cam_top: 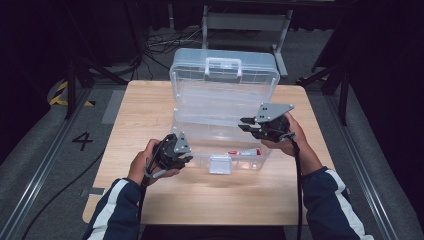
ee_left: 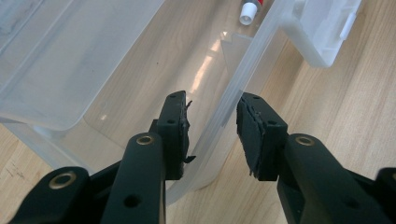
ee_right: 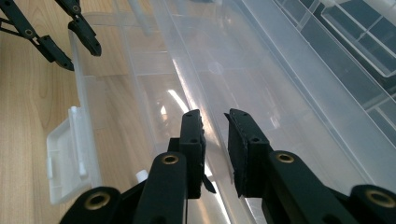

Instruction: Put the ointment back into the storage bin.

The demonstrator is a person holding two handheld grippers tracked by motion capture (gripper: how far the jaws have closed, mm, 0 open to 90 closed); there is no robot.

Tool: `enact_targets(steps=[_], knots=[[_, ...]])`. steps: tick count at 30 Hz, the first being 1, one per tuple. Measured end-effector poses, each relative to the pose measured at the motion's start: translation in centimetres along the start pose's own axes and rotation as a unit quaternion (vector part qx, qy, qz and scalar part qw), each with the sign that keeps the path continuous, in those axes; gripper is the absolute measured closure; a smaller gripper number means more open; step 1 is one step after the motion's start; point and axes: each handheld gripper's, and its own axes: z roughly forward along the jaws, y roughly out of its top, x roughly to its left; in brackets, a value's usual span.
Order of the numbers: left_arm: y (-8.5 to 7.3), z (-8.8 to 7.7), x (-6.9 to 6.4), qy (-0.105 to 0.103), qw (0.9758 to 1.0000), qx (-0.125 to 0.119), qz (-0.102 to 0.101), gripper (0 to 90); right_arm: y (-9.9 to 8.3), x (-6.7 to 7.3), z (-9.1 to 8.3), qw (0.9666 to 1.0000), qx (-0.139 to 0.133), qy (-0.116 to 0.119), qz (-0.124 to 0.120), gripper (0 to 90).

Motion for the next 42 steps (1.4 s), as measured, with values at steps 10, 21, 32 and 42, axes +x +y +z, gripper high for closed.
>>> enact_targets(steps=[10, 21, 32, 42], knots=[[-0.4, -1.0, 0.4, -0.018, 0.9991, -0.036, -0.015, 66.1, -0.2, 0.2, 0.0, 1.0, -0.004, 0.001, 0.005, 76.6], [-1.3, -2.8, 1.1, -0.004, 0.997, -0.072, -0.03, 80.6, -0.7, 0.2, -0.3, 0.9999, -0.013, 0.001, 0.008, 76.3], [-2.8, -5.5, 3.3, 0.039, 0.9856, -0.142, -0.084, 87.7, -0.8, 0.4, -0.4, 0.9999, -0.014, -0.003, 0.005, 76.6], [-1.8, -6.3, 6.7, 0.077, 0.9761, -0.168, -0.115, 89.9, -0.8, 0.4, -0.4, 0.9999, -0.015, -0.004, 0.004, 76.6]])
